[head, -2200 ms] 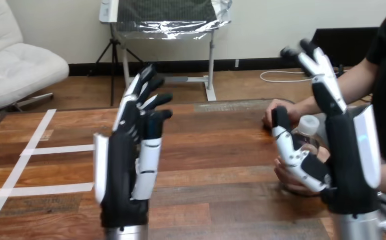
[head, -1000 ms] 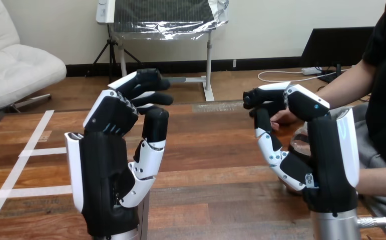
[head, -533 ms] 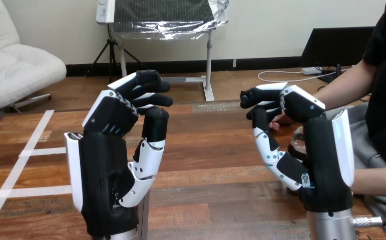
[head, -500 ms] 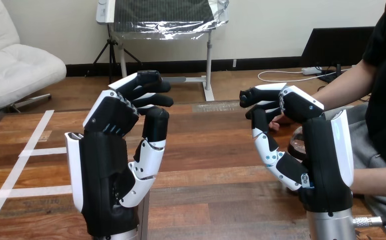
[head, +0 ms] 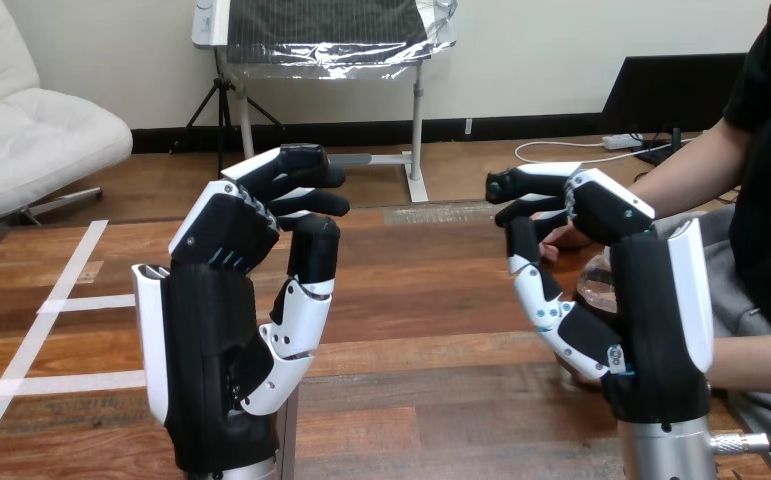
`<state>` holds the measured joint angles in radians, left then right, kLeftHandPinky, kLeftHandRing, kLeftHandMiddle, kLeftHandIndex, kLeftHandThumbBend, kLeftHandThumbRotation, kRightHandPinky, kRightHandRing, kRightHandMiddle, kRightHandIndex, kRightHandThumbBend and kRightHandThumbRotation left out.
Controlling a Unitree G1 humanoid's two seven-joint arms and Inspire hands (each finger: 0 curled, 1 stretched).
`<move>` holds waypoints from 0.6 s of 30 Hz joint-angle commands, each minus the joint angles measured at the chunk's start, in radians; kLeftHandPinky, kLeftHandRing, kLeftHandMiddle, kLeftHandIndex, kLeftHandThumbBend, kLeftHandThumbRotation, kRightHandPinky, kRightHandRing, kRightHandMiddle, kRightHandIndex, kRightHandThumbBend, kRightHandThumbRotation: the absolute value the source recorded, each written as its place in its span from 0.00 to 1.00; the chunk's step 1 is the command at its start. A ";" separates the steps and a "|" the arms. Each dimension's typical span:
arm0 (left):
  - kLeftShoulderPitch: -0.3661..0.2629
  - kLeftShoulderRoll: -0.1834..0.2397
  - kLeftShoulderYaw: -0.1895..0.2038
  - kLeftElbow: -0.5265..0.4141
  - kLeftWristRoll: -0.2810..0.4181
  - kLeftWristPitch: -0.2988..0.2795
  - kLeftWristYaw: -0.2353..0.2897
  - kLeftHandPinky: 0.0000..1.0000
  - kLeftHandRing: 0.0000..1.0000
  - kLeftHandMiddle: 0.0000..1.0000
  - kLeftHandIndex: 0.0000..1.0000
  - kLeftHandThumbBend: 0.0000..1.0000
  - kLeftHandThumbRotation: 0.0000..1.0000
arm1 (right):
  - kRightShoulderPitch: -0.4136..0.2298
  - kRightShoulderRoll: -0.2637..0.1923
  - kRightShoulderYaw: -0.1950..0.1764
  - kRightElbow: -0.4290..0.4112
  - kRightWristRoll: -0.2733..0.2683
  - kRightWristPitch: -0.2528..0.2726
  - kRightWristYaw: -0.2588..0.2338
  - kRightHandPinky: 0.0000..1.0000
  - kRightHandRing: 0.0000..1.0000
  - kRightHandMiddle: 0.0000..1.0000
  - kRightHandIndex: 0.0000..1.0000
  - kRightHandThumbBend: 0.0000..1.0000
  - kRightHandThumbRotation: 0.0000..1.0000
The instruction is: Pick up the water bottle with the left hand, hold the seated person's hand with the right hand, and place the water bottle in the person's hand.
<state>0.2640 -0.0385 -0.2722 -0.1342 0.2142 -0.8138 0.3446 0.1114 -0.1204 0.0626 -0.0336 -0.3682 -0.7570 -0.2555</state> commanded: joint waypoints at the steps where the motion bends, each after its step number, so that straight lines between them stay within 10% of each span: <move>1: 0.116 -0.043 -0.012 -0.029 0.012 0.001 0.004 0.45 0.55 0.62 0.63 0.36 0.50 | -0.058 0.001 -0.013 0.002 0.020 -0.022 0.004 0.38 0.54 0.61 0.61 0.18 0.00; 18: 0.113 -0.042 -0.011 -0.022 0.019 0.002 0.003 0.45 0.55 0.62 0.64 0.37 0.48 | -0.059 0.002 -0.013 0.006 0.048 -0.023 0.025 0.39 0.55 0.63 0.62 0.19 0.00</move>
<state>0.2642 -0.0385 -0.2706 -0.1342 0.2141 -0.8138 0.3457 0.1112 -0.1210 0.0610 -0.0268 -0.3410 -0.7601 -0.2347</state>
